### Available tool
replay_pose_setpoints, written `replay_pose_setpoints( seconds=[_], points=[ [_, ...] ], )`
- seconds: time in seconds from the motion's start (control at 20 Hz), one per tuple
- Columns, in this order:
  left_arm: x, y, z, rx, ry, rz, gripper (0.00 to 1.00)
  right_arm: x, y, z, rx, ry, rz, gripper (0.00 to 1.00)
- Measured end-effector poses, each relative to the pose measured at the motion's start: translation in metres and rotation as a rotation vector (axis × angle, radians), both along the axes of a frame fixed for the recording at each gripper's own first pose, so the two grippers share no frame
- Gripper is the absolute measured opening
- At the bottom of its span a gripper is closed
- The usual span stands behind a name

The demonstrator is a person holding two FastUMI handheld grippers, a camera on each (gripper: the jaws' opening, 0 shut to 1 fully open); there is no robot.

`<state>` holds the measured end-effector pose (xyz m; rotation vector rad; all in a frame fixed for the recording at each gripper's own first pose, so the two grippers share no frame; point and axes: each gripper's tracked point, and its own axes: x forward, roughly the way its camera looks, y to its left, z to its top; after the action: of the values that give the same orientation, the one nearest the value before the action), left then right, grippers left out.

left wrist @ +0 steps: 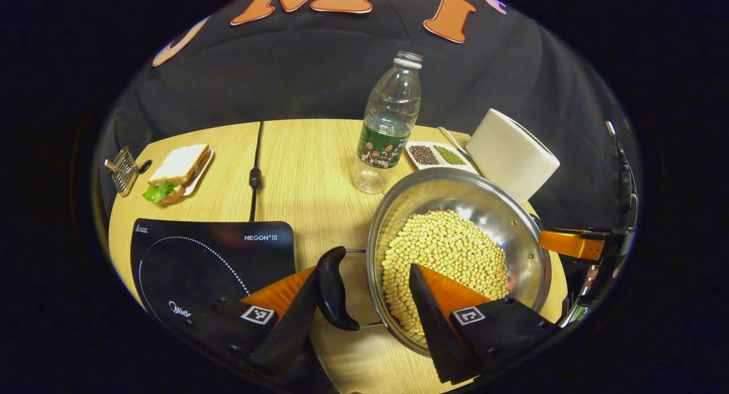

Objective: First push the handle of the pot to place it horizontally, then grasp the pot with both hands and set it on the induction cooktop.

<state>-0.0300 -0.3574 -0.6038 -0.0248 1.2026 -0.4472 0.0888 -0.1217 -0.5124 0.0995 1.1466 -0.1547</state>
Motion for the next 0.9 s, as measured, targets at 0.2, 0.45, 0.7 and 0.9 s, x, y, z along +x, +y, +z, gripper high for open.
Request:
replay_pose_setpoints(
  seconds=[0.2, 0.45, 0.7, 0.9],
  points=[
    [0.003, -0.007, -0.015, 0.008, -0.011, -0.019, 0.98, 0.004, 0.002, -0.009, -0.01, 0.005, -0.017, 0.83],
    [0.007, -0.007, -0.03, 0.082, -0.067, -0.055, 0.93, -0.003, 0.001, -0.017, -0.051, 0.019, 0.01, 0.89],
    [0.014, -0.008, -0.044, 0.115, -0.107, -0.078, 0.92, -0.008, 0.0, -0.028, -0.039, 0.037, -0.011, 0.9],
    [0.018, -0.013, -0.043, 0.058, -0.106, -0.069, 0.86, -0.012, -0.002, -0.032, -0.04, 0.054, -0.008, 0.9]
  ],
)
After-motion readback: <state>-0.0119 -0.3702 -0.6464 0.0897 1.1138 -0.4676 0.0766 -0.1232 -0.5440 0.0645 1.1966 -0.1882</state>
